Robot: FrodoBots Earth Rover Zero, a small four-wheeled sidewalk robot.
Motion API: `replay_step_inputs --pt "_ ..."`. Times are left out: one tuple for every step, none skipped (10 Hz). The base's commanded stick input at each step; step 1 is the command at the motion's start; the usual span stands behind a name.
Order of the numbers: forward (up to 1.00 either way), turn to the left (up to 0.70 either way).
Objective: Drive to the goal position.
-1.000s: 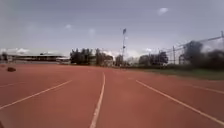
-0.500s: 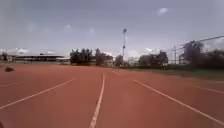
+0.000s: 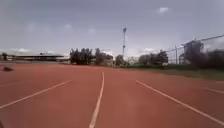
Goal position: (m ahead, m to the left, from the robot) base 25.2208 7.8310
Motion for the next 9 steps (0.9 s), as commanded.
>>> replay_step_inputs --pt "0.45 0.00" --pt "0.45 0.00" --pt "0.45 0.00" --pt "0.45 0.00" --pt "0.45 0.00" --pt "0.45 0.00" --pt "0.45 0.00" --pt "0.45 0.00" --pt "0.45 0.00"
